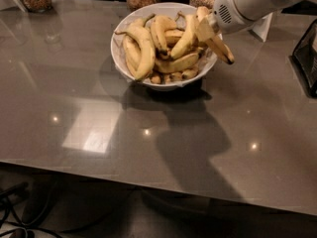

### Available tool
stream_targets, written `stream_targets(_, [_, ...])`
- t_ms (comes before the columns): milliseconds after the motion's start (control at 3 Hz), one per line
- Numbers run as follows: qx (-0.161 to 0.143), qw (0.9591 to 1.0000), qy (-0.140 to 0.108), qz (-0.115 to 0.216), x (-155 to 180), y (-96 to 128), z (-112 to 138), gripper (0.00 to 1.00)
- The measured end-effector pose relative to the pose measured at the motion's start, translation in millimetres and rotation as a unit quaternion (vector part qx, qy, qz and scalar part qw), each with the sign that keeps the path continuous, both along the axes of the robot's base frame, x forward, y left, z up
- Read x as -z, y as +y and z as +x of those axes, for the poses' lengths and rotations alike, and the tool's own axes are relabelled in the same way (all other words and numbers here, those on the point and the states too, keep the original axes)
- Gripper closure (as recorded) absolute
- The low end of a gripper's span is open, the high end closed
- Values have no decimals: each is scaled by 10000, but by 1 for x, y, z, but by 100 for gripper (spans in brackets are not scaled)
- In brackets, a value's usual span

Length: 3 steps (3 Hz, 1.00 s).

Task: Pick banana from white bowl

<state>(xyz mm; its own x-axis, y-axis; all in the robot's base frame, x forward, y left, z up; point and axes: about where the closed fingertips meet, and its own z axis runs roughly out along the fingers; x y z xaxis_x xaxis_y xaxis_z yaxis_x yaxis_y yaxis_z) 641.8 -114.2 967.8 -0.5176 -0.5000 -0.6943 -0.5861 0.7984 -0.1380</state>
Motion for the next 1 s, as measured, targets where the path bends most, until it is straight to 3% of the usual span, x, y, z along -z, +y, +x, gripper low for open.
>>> stream_targets(1000, [-625,9971,-406,122,-39,34,-24,100])
